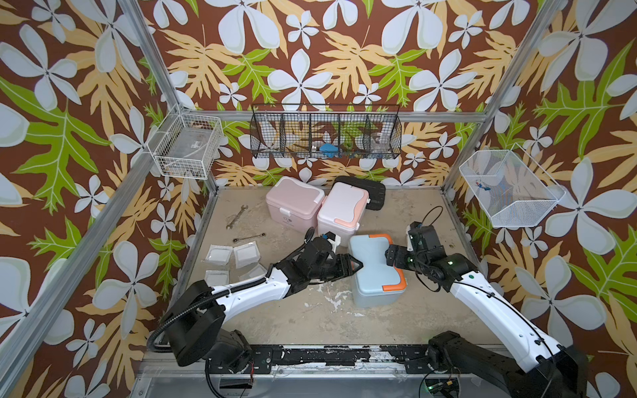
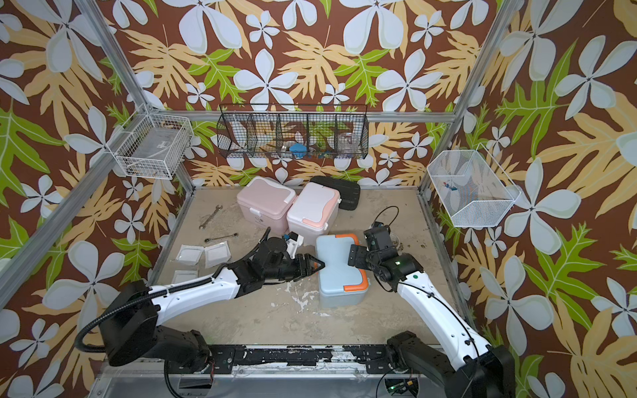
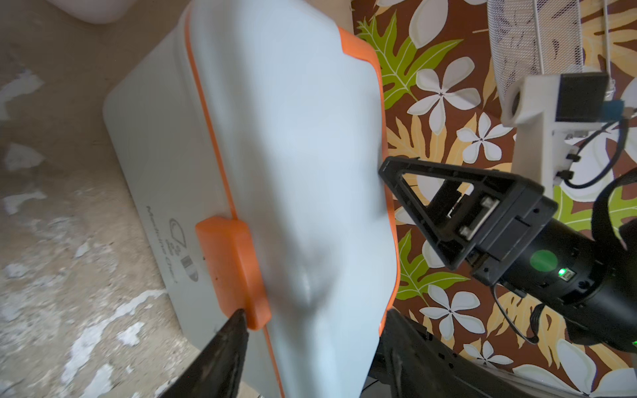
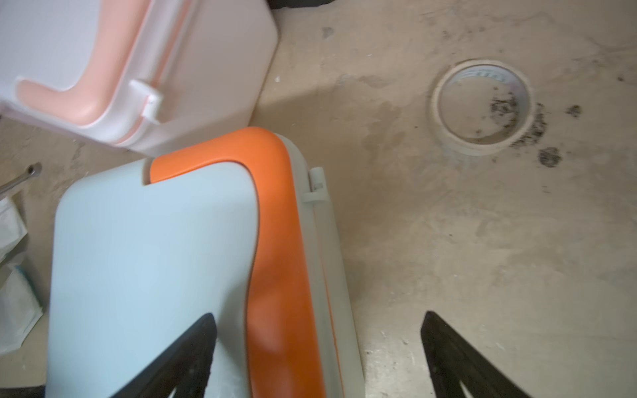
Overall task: Open first aid kits and take out gauze
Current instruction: Move the first aid kit to the center of the board.
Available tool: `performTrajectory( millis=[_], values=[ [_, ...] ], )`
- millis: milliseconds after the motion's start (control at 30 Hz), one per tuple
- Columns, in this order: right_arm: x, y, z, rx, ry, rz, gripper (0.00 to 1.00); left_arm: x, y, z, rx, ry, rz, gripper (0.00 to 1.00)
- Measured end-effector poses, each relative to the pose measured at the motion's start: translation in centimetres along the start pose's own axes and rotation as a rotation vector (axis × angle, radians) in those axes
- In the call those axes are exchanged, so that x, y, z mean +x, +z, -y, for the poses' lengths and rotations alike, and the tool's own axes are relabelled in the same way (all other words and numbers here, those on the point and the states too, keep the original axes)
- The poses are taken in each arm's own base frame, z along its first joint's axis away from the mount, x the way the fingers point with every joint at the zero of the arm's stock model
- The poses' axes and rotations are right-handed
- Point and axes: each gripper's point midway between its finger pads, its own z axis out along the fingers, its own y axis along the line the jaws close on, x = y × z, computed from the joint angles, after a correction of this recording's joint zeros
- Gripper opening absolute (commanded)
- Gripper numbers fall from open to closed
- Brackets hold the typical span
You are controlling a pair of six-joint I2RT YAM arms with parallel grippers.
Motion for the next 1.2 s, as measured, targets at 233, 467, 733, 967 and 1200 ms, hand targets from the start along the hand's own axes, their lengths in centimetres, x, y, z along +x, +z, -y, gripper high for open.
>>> performTrajectory(
  millis=[233, 467, 733, 967, 1200],
  values=[
    [-2.5, -2.8, -0.5, -0.068, 0.008, 0.063, 0.94, -1.1, 4.0, 2.7, 0.055, 0.036, -0.016, 0.69],
    [0.2, -4.8, -5.2, -0.266, -0.092, -0.002, 0.91, -8.4, -3.0, 7.5, 0.066, 0.154, 0.198, 0.87],
    [6.2, -5.6, -12.9, -0.455, -0.280, -0.154, 0.90, -23.6, -12.6, 3.1, -0.282, 0.254, 0.534, 0.95],
    [8.5, -1.6, -14.9, -0.390, -0.345, -0.246, 0.90, -32.9, -12.0, -6.1, -0.594, 0.250, 0.519, 0.93],
    [5.2, 1.3, -9.9, -0.182, -0.231, -0.178, 0.89, -36.0, -7.1, -9.7, -0.716, 0.314, 0.416, 0.88]
  ],
)
